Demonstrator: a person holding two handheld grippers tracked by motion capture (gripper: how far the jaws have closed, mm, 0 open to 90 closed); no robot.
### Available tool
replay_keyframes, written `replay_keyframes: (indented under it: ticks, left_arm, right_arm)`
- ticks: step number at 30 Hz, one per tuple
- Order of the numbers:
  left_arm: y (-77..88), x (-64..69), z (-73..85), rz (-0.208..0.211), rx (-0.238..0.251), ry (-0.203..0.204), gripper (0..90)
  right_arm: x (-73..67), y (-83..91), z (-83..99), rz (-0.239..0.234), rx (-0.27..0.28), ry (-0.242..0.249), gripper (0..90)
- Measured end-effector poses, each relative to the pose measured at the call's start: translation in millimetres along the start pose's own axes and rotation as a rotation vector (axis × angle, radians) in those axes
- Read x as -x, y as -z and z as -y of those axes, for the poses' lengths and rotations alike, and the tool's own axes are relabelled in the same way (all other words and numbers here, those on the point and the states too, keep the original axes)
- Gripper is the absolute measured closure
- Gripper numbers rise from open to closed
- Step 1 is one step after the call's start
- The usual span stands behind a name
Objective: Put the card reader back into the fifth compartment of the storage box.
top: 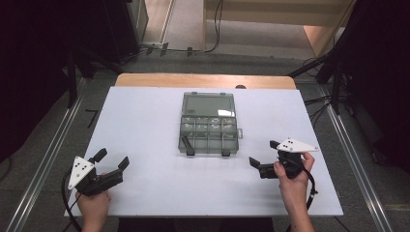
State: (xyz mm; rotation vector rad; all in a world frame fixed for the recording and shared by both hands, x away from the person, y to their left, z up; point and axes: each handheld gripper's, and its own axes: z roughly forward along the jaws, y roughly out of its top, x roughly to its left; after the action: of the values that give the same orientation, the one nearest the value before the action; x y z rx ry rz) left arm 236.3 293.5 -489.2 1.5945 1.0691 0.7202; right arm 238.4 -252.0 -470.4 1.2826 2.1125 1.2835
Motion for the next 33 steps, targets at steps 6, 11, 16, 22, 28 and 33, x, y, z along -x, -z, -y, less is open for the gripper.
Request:
replay_keyframes:
  ticks: [6,11,16,22,28,33]
  left_arm:
    - [-0.1,0.6,0.1,-0.001,0.0,0.0,13.5]
    - [-0.3,0.9,0.2,0.0,0.0,-0.001,13.6]
    - [-0.5,1.4,0.2,-0.002,-0.002,-0.008,13.6]
    - [-0.3,1.7,0.3,0.002,-0.001,-0.012,13.6]
    - [-0.6,2.4,0.4,-0.001,-0.005,-0.016,13.6]
    - [-0.8,2.7,0.4,-0.002,-0.007,-0.022,13.6]
  right_arm:
    - [6.2,7.9,14.1,0.016,0.0,-0.021,0.0]
    - [12.1,13.8,22.2,0.027,0.0,-0.031,0.0]
    - [18.5,20.9,28.7,0.042,0.009,-0.047,0.0]
    - [26.6,28.0,36.4,0.061,0.021,-0.064,0.0]
    - [34.0,34.0,44.7,0.078,0.026,-0.078,0.0]
    - [40.1,39.0,51.3,0.092,0.035,-0.089,0.0]
